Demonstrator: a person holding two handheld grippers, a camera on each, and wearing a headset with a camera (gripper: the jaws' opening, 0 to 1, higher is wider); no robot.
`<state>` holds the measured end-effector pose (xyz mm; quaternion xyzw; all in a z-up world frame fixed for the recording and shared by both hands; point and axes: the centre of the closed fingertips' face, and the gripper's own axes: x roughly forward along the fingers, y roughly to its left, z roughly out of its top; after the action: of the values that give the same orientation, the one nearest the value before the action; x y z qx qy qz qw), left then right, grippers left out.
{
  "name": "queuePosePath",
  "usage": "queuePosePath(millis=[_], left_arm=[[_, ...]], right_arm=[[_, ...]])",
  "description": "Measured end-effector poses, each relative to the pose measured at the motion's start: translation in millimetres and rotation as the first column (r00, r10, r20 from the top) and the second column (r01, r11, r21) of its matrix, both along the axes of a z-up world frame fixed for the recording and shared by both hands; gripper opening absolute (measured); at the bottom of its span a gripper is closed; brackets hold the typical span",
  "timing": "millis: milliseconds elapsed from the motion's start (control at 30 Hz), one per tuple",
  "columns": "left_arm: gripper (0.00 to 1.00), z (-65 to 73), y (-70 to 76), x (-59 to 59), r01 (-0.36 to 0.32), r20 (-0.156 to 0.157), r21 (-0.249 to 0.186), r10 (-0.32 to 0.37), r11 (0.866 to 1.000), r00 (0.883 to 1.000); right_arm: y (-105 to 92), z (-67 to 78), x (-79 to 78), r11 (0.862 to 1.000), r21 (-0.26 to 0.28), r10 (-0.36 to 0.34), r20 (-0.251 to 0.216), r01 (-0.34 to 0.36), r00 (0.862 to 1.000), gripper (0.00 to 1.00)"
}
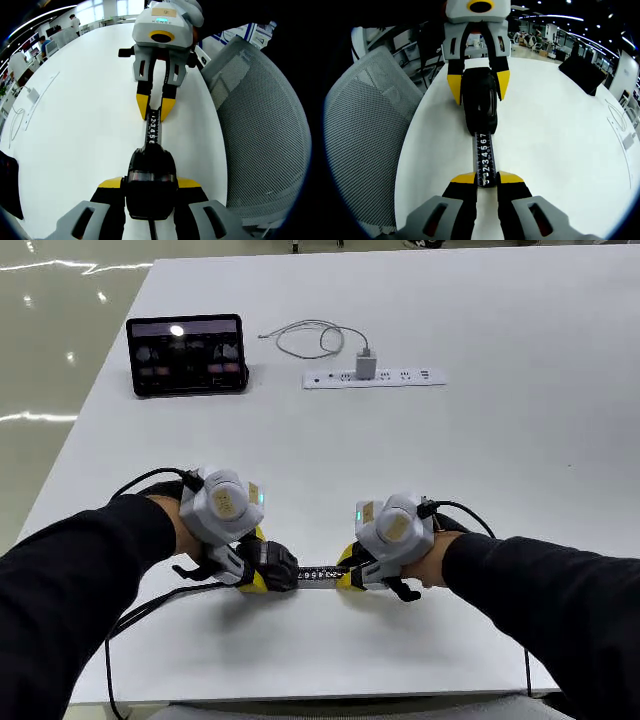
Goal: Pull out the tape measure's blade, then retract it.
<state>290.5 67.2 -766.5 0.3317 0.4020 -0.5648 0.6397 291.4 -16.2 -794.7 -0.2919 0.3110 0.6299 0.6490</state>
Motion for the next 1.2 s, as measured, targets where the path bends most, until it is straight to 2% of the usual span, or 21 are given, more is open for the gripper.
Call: queuePosePath(millis=[400,600,1200], left_arm=[[0.33,0.9,-0.6,-1.1,-0.014,0.006,-0.005,0.014,1.0,1.0],[0.33,2.8,-1.6,-3.0,-0.004,-0.006,-0.009,0.004,1.0,1.0],[0.33,4.4,-2.0,-3.4,-0.027,0.011,-0.016,0.027,1.0,1.0]], right_arm=[[-12.5,0.4,2.0,1.0,-0.014,-0.006,0.009,0.006,1.0,0.1],[-17.4,0.7,1.2,1.0,-0.019,-0.012,0.013,0.013,1.0,0.1],[-30.2,0.0,2.0,1.0,-0.021,-0.021,0.007,0.021,1.0,0.1]])
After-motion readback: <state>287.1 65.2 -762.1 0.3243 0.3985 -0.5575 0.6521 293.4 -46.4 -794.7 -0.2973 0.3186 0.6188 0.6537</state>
